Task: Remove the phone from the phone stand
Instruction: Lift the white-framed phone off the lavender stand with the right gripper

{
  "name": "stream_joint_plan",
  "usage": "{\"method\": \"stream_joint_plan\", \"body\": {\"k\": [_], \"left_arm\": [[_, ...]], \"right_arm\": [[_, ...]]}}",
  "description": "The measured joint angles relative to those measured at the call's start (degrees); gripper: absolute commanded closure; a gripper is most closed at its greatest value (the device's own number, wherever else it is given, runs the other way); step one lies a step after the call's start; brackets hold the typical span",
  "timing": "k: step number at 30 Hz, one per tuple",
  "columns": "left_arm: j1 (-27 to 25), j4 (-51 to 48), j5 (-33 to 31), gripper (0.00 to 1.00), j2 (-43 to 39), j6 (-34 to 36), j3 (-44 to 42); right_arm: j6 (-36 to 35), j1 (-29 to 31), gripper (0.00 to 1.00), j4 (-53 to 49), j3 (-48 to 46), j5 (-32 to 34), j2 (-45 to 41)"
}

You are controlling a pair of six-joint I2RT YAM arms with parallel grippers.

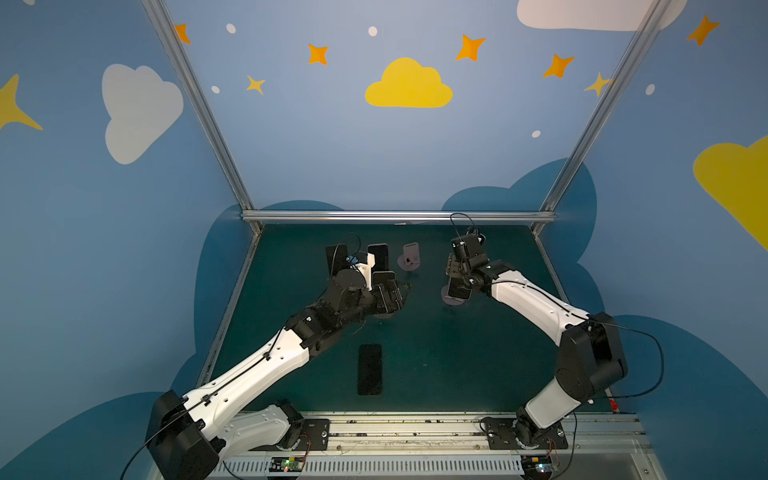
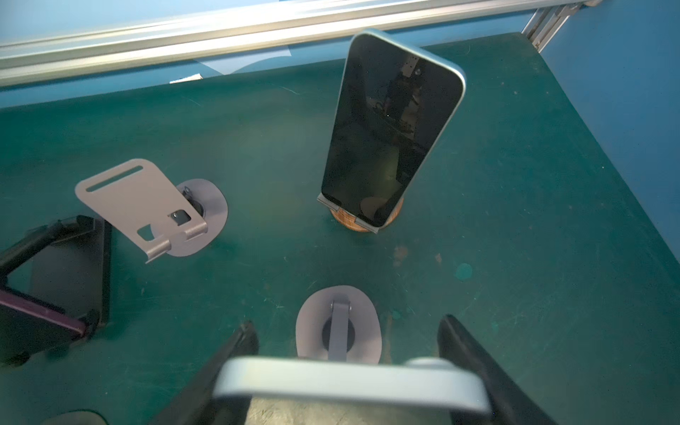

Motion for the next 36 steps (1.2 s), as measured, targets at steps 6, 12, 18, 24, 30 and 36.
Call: {"method": "stream_joint_plan", "body": {"k": [6, 12, 18, 24, 30, 36], "left_arm": [[1.1, 0.0, -0.5, 0.0, -0.7, 0.1, 0.0], [2.4, 0.0, -0.8, 0.0, -0.7, 0.1, 0.0], [4.4, 0.0, -1.1, 0.0, -0.7, 0.0, 0.0], [5.7, 0.0, -1.5, 0.0, -1.0, 0.0, 0.0], [6.7, -0.1, -2.2, 0.0, -1.7, 0.2, 0.0], [9.1, -0.7, -4.8, 0.0, -4.3, 0.3, 0.0]], "right_arm": [[-0.3, 0.3, 0.4, 0.2, -0.2, 0.0, -1.3], [-0.5, 0.9, 0.4, 0.3, -0.3, -0.1, -2.8], [-0.4, 1.9, 0.41, 0.1, -0.9, -0.3, -5.6], [-0.3, 2.7, 0.41, -0.1, -1.8, -0.8, -6.6], [1.0, 3.3, 0.41, -1.0, -3.4, -1.5, -6.6], [1.7, 4.0, 0.41, -2.7, -5.0, -2.4, -8.0]]}}
